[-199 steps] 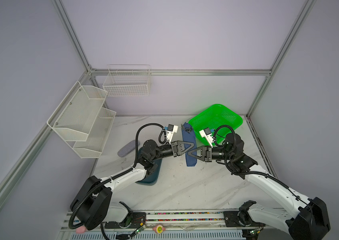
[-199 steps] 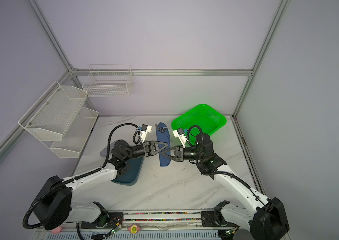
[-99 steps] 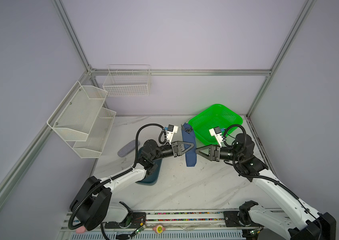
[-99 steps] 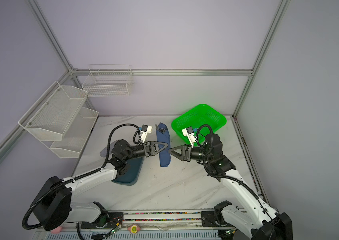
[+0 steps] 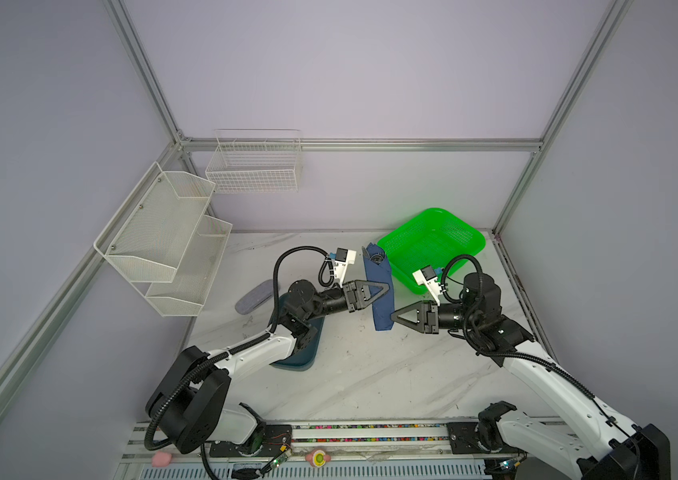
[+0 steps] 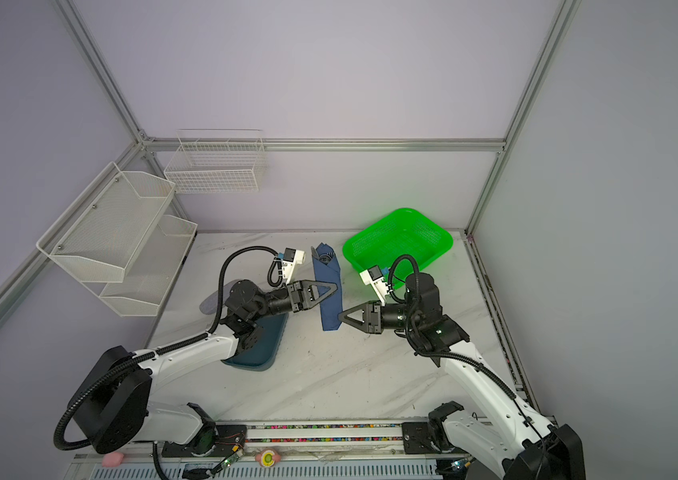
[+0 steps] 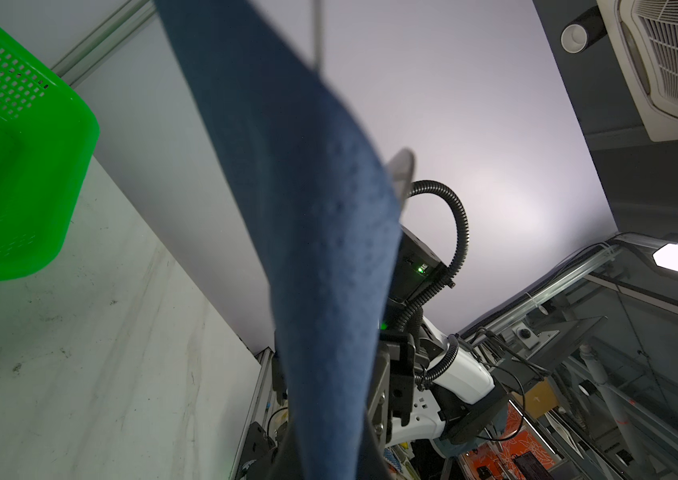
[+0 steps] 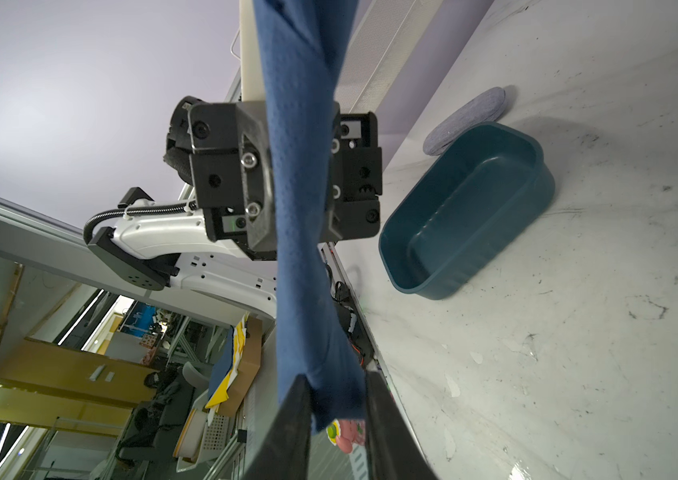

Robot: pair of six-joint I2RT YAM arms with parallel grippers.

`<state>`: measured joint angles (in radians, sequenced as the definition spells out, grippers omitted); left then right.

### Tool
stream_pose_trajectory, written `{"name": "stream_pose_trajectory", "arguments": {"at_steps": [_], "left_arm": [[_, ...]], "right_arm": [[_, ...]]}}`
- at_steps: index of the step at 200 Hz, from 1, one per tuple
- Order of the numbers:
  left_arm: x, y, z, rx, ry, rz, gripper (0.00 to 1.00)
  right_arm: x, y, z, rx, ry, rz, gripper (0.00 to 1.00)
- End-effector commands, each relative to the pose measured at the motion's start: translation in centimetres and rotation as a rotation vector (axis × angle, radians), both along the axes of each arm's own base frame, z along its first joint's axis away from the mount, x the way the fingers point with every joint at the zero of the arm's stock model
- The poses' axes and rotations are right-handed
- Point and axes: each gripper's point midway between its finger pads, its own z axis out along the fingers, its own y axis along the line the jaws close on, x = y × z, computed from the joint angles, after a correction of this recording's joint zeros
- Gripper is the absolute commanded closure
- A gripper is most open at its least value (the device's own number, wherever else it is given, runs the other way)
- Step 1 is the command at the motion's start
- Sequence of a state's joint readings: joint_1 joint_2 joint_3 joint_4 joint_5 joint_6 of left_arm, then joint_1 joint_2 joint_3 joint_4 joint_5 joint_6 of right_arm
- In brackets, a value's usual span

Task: Place the utensils on the paper napkin and roll it up
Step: 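Open the right gripper and pull it away from the napkin roll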

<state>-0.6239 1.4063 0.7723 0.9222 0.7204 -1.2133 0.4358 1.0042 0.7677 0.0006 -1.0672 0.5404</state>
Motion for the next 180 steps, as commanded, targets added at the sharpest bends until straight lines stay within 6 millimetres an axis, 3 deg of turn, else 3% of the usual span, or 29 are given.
{"name": "stream_pose_trajectory", "arguments": {"at_steps": [1,77,113,147,163,180], "left_arm": [[-0.9,0.5,5.2,-0.106,-0.132,-0.009,1.0],[-0.9,0.9,4.3,-0.083,-0.129,0.009,1.0],[-1.2,1.2,3.9,-0.033,-0.142,0.032,1.0],[-1.3,1.7,3.6,-0.012,-0.144,0.053,1.0],[-1.5,1.8,3.8,-0.017,-0.148,0.048,1.0],[-1.7,1.9,3.9,-0.017,-0.151,0.045,1.0]], "right_arm": [[-0.3,-0.1,-1.4,-0.036,0.008,0.01,0.76],[1.3,-1.1,-1.8,-0.104,0.003,-0.124,0.67],[4.6,-3.2,-1.6,-0.204,-0.046,-0.328,0.66],[9.7,-7.4,-4.1,-0.36,0.002,-0.627,0.65],[12.4,-10.5,-6.2,-0.407,0.083,-0.764,0.56],[14.8,-13.9,-8.1,-0.428,0.183,-0.865,0.52]]}}
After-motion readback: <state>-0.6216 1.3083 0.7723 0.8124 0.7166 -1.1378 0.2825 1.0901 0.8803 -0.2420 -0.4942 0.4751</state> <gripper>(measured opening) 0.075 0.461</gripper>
